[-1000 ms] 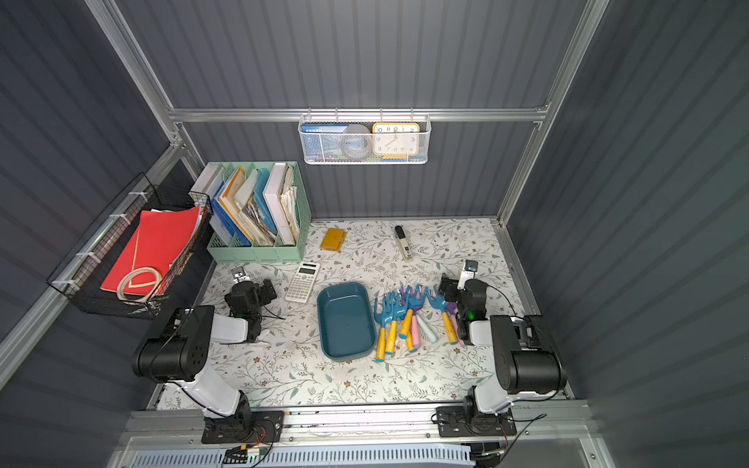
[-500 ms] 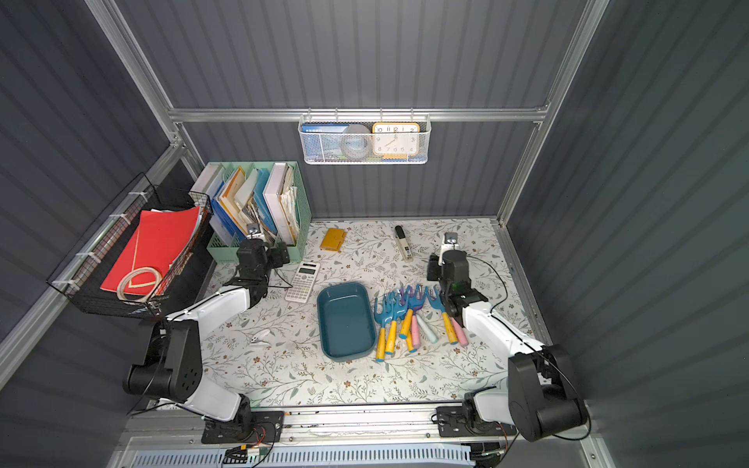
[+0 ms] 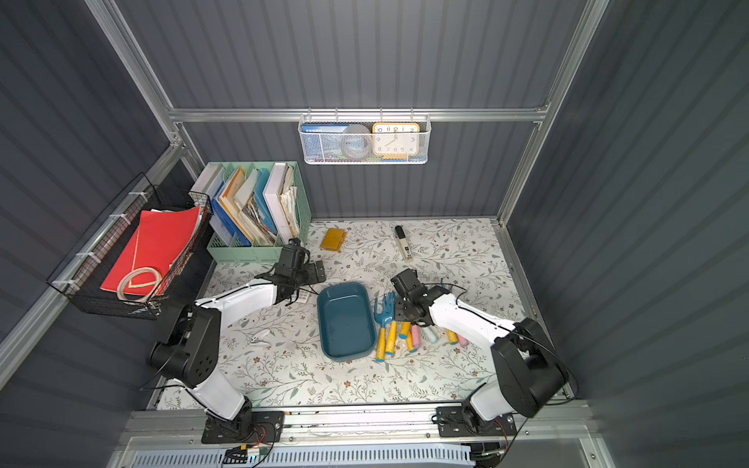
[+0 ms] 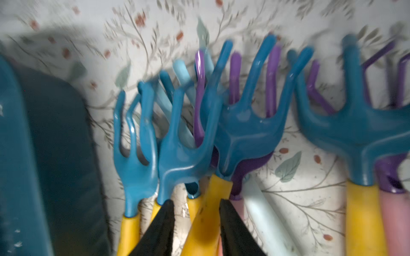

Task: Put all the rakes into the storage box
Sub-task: Pick up the rake at the center of the board.

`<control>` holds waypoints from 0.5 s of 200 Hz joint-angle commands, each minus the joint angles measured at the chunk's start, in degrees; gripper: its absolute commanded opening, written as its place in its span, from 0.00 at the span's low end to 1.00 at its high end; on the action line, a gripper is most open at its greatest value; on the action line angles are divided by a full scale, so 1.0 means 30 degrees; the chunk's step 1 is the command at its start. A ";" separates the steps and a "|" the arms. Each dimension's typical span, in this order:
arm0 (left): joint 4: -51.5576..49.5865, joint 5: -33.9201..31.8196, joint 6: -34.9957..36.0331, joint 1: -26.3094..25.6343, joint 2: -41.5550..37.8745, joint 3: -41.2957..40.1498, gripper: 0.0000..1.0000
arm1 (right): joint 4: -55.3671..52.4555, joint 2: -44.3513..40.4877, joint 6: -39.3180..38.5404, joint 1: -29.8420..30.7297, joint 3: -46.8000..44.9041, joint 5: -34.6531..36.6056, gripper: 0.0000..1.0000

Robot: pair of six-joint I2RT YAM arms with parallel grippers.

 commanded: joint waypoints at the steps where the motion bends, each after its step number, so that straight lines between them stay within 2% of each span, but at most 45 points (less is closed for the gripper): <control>1: -0.1971 -0.1508 -0.0783 -0.0072 0.0444 0.1466 1.00 | -0.2545 0.0878 0.0618 0.0165 0.0658 -0.1670 0.35; 58: -0.2047 -0.1204 -0.0973 -0.0100 0.0340 0.1185 1.00 | -0.0460 0.1123 0.2033 0.0494 -0.0267 -0.2445 0.33; 84: -0.2066 -0.0869 -0.0893 -0.0103 0.0044 0.1028 1.00 | -0.0377 0.1448 0.2327 0.0514 -0.0294 -0.2053 0.16; 100: -0.1894 -0.0748 -0.0633 -0.0103 -0.0394 0.0778 1.00 | -0.0550 0.1400 0.2162 0.0513 0.0151 -0.1747 0.10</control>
